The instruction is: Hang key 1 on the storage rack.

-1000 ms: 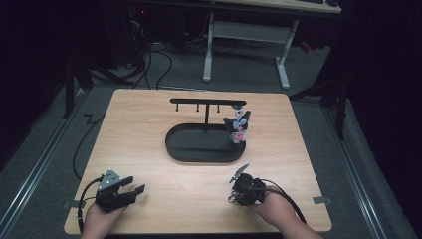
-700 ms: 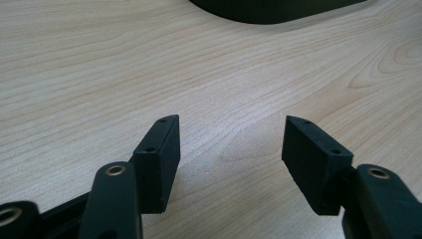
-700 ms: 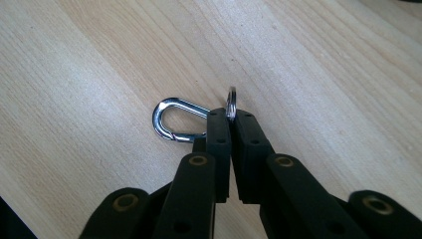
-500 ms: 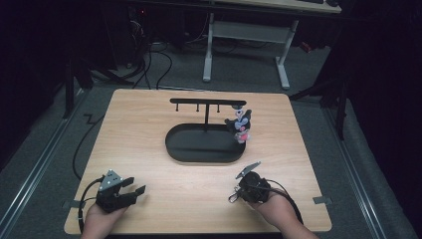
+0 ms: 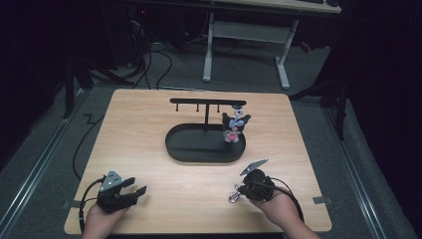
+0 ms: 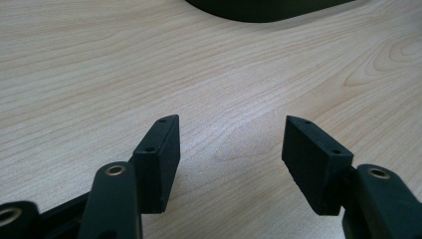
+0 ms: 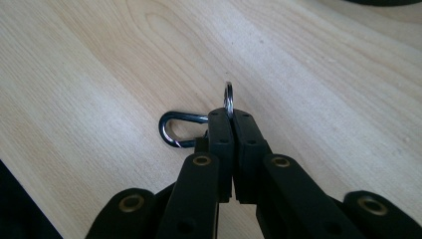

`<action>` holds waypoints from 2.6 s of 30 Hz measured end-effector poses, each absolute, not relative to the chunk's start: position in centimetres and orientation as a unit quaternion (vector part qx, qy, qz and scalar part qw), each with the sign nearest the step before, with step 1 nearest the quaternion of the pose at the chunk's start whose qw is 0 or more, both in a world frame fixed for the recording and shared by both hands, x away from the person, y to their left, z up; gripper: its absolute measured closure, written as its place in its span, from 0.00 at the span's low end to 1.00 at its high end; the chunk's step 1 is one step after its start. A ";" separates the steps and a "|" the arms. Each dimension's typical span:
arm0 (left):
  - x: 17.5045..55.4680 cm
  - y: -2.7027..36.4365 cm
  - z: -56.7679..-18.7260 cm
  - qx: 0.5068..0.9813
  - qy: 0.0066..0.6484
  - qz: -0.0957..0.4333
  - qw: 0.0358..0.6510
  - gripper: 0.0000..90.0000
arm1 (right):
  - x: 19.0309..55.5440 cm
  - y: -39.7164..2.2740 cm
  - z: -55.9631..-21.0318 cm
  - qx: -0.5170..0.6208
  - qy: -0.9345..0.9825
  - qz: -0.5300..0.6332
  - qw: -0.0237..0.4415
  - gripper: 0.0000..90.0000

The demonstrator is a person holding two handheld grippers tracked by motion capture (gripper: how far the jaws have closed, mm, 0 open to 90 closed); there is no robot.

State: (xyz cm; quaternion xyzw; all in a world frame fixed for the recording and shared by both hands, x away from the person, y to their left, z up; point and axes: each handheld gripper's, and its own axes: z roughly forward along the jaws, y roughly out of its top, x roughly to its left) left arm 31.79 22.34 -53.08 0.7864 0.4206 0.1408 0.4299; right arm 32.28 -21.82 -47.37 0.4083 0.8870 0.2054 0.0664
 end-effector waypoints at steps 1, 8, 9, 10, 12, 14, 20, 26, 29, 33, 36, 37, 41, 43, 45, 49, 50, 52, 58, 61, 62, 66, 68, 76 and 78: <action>31.8 22.3 -53.1 0.786 0.421 0.141 0.430 0.45 | 32.3 -21.8 -47.2 0.407 0.887 0.208 0.066 0.99; 31.7 22.4 -53.0 0.785 0.419 0.143 0.432 0.45 | 32.5 -21.9 -45.9 0.409 0.883 0.221 0.070 0.99; 31.7 22.4 -53.0 0.785 0.419 0.144 0.432 0.45 | 32.6 -21.9 -45.7 0.408 0.883 0.222 0.072 0.99; 31.7 22.4 -53.0 0.785 0.419 0.145 0.433 0.45 | 32.7 -21.8 -45.6 0.410 0.881 0.224 0.072 0.99; 31.7 22.4 -53.0 0.784 0.420 0.145 0.434 0.45 | 33.0 -21.9 -45.3 0.410 0.880 0.231 0.071 0.99; 31.7 22.4 -53.0 0.784 0.420 0.145 0.434 0.45 | 33.2 -21.8 -45.0 0.409 0.879 0.234 0.073 0.99; 31.7 22.4 -53.0 0.786 0.418 0.147 0.432 0.45 | 34.2 -21.6 -44.0 0.417 0.874 0.238 0.074 0.99; 31.7 22.5 -53.0 0.785 0.419 0.146 0.433 0.45 | 34.9 -21.1 -42.8 0.410 0.879 0.229 0.079 0.99; 31.7 22.5 -52.9 0.785 0.418 0.145 0.433 0.45 | 35.2 -20.8 -42.1 0.409 0.881 0.224 0.078 0.99; 31.7 22.5 -52.9 0.786 0.417 0.145 0.433 0.45 | 35.8 -20.5 -41.2 0.406 0.886 0.213 0.070 0.99; 31.7 22.5 -52.9 0.787 0.415 0.145 0.433 0.45 | 36.4 -20.3 -40.4 0.407 0.888 0.203 0.061 0.99; 31.7 22.5 -53.0 0.786 0.415 0.145 0.434 0.45 | 36.5 -20.3 -40.2 0.412 0.888 0.197 0.057 0.99; 31.7 22.5 -53.0 0.786 0.415 0.144 0.435 0.45 | 37.4 -20.1 -39.0 0.413 0.891 0.181 0.056 0.99; 31.7 22.5 -53.0 0.786 0.414 0.143 0.436 0.45 | 38.0 -20.0 -38.4 0.416 0.891 0.176 0.052 0.99; 31.7 22.4 -53.0 0.788 0.413 0.141 0.434 0.45 | 38.4 -19.9 -37.8 0.418 0.891 0.172 0.048 0.99; 31.7 22.4 -52.9 0.789 0.411 0.140 0.434 0.45 | 39.2 -19.5 -36.8 0.416 0.893 0.168 0.042 0.99; 31.7 22.4 -52.9 0.790 0.410 0.140 0.434 0.45 | 39.4 -19.4 -36.6 0.417 0.893 0.163 0.040 0.99; 31.6 22.3 -52.9 0.791 0.409 0.140 0.434 0.45 | 39.7 -19.1 -36.2 0.422 0.891 0.163 0.038 0.99; 31.6 22.3 -53.0 0.792 0.408 0.139 0.433 0.45 | 40.5 -18.3 -35.6 0.421 0.893 0.156 0.036 0.99; 31.6 22.3 -52.9 0.792 0.407 0.139 0.433 0.45 | 41.0 -18.1 -35.3 0.420 0.893 0.154 0.035 0.99; 31.6 22.3 -52.9 0.792 0.408 0.139 0.433 0.45 | 41.2 -18.0 -35.1 0.421 0.894 0.152 0.036 0.99; 31.6 22.4 -52.9 0.790 0.409 0.138 0.435 0.45 | 41.9 -18.0 -34.7 0.425 0.892 0.151 0.039 0.99; 31.6 22.3 -52.9 0.791 0.408 0.138 0.434 0.45 | 42.2 -18.0 -34.4 0.424 0.892 0.152 0.041 0.99; 31.7 22.3 -53.0 0.793 0.405 0.139 0.435 0.45 | 43.4 -17.7 -33.4 0.428 0.889 0.155 0.048 0.99; 31.6 22.3 -53.1 0.792 0.406 0.138 0.435 0.45 | 43.7 -17.5 -33.3 0.426 0.889 0.158 0.048 0.99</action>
